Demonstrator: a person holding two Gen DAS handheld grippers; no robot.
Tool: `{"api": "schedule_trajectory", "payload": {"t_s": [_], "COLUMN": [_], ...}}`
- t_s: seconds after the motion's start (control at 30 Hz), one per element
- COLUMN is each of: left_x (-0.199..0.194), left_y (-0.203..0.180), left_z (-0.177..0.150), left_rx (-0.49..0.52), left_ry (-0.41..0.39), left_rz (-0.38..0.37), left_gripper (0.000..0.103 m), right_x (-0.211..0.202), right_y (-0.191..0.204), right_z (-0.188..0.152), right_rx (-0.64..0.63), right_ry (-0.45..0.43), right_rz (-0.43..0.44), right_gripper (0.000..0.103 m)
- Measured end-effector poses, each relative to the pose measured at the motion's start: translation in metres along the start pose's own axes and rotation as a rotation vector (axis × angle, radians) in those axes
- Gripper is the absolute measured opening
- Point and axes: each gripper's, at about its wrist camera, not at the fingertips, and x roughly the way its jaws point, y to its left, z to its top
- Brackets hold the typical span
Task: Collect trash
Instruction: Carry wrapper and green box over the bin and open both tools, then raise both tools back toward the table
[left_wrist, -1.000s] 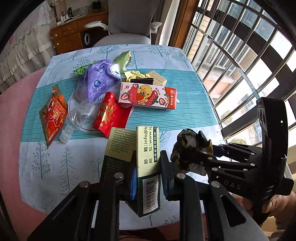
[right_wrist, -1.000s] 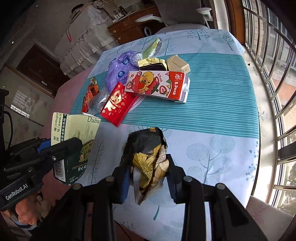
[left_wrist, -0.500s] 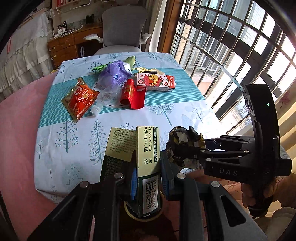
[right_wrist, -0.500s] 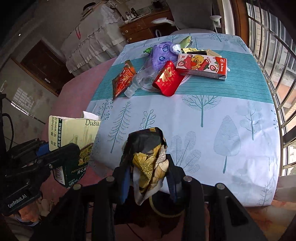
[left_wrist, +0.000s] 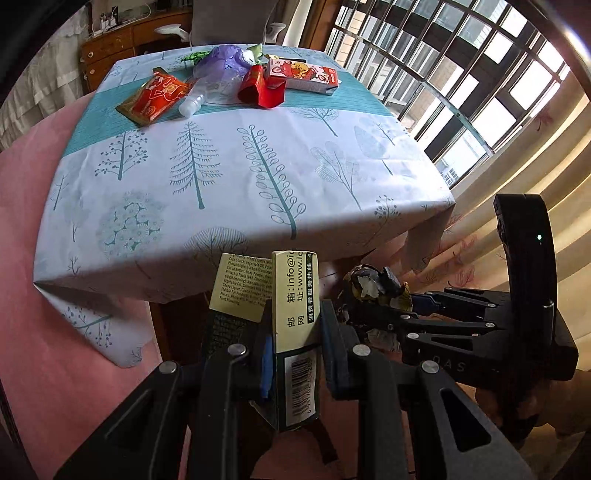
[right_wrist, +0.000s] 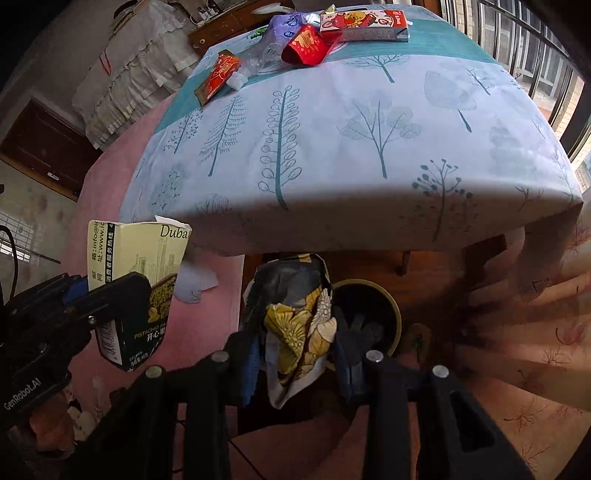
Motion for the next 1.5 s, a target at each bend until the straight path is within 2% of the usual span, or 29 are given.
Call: {"api": "schedule_trajectory", "payload": {"t_s": [0.13, 0.3, 0.5, 0.63, 0.67, 0.7, 0.73, 0.77, 0.8, 0.87, 0.93, 1.1, 1.23, 1.4, 1.5], "left_x": [0.042, 0.12, 0.221, 0.271, 0.278, 0.285, 0.291, 0.294, 0.295, 0.293, 0.289, 0.263, 0.225, 0.158, 0.11], "left_y": [0.004, 0.016, 0.028, 0.035, 0.038, 0.039, 0.044, 0.046, 0.048, 0.051, 0.053, 0.053, 0.049, 0.038, 0.029], "left_z": [-0.02, -0.044, -0.075, -0.093, -0.098, -0.101, -0.103, -0.105, -0.107, -0.109, -0.107, -0.099, -0.093, -0.078, -0.065], "left_rx": [-0.023, -0.054, -0.063, -0.046, -0.043, -0.042, -0.044, -0.047, -0.05, -0.063, -0.071, -0.089, -0.099, -0.098, -0.092], "left_ry": [0.04, 0.061, 0.097, 0.112, 0.112, 0.115, 0.118, 0.119, 0.115, 0.106, 0.113, 0.099, 0.072, 0.047, 0.006], "left_rz": [-0.015, -0.012, 0.021, 0.068, 0.081, 0.091, 0.105, 0.119, 0.133, 0.14, 0.154, 0.196, 0.213, 0.216, 0.211], "left_gripper": [0.02, 0.02, 0.022, 0.023, 0.026, 0.033, 0.049, 0.059, 0.073, 0.078, 0.088, 0.093, 0.093, 0.093, 0.093], "right_x": [0.039, 0.11, 0.206, 0.254, 0.263, 0.269, 0.277, 0.281, 0.284, 0.287, 0.286, 0.27, 0.236, 0.172, 0.123], "right_y": [-0.016, -0.053, -0.098, -0.119, -0.123, -0.126, -0.128, -0.129, -0.131, -0.132, -0.131, -0.125, -0.115, -0.095, -0.079], "right_z": [-0.023, -0.045, -0.071, -0.087, -0.09, -0.091, -0.093, -0.094, -0.094, -0.094, -0.093, -0.085, -0.078, -0.066, -0.055], "right_rx": [0.055, 0.129, 0.151, 0.158, 0.17, 0.18, 0.187, 0.19, 0.191, 0.193, 0.195, 0.216, 0.218, 0.197, 0.175], "right_ry": [0.046, 0.085, 0.144, 0.177, 0.183, 0.185, 0.186, 0.186, 0.185, 0.179, 0.169, 0.156, 0.135, 0.107, 0.076], "right_rz": [-0.037, -0.086, -0.125, -0.114, -0.101, -0.089, -0.078, -0.069, -0.06, -0.042, -0.028, -0.026, -0.028, -0.024, -0.001], "right_gripper": [0.034, 0.035, 0.036, 0.038, 0.041, 0.043, 0.044, 0.049, 0.054, 0.058, 0.064, 0.068, 0.068, 0.068, 0.068]}}
